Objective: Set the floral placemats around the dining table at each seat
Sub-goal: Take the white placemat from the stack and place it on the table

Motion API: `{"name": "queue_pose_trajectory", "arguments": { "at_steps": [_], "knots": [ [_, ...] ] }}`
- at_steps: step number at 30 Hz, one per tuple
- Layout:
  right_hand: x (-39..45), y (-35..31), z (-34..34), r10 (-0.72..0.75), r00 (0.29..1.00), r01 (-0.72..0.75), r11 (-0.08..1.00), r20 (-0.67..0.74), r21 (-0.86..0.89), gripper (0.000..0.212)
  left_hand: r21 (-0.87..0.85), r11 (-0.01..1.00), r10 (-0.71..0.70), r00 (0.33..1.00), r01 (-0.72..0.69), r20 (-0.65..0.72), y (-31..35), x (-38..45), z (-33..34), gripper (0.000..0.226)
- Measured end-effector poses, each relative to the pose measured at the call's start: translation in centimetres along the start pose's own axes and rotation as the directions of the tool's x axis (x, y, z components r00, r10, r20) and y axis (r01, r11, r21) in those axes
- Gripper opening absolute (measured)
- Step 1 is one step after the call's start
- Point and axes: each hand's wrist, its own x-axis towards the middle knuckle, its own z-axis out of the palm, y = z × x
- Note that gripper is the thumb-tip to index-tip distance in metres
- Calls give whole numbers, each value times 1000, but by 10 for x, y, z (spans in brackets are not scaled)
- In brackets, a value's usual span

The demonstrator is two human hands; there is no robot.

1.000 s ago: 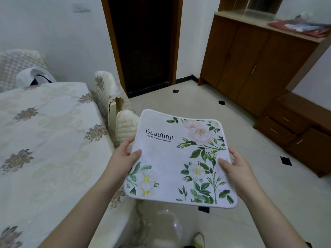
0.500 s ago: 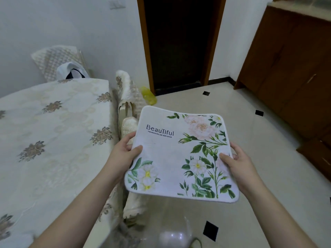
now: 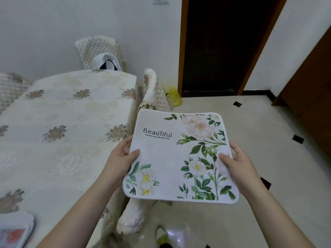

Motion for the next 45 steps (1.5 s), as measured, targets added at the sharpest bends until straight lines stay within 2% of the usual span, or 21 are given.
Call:
{"name": "queue_pose_trajectory", "arguments": {
  "at_steps": [14,20,24,29,35,42,45],
  "knots": [
    [110,-38,129,23,971,33,972,236,-231,34,-116,993,-36,976,11,-217,-21,63,-88,46],
    [141,-36,196,70,928,56,945,366,-322,38,-123,992,-55,921,7,-387,-28,56,-127,45],
    [171,-32,250,88,868,144,897,488,-417,38,-147,989,-87,862,15,-500,-44,51,-147,46],
    [206,-17,322,115,754,304,812,647,-498,41,-245,969,-182,741,24,-646,-67,44,-163,43],
    [231,13,388,262,593,357,762,762,-540,47,-380,923,-340,570,52,-748,-89,36,-169,43],
    [248,60,443,393,402,486,674,827,-557,29,-497,865,-491,315,67,-812,-131,29,-153,27],
    [249,83,461,421,346,565,620,839,-544,23,-531,843,-536,217,87,-816,-152,21,-148,21]
  ]
}}
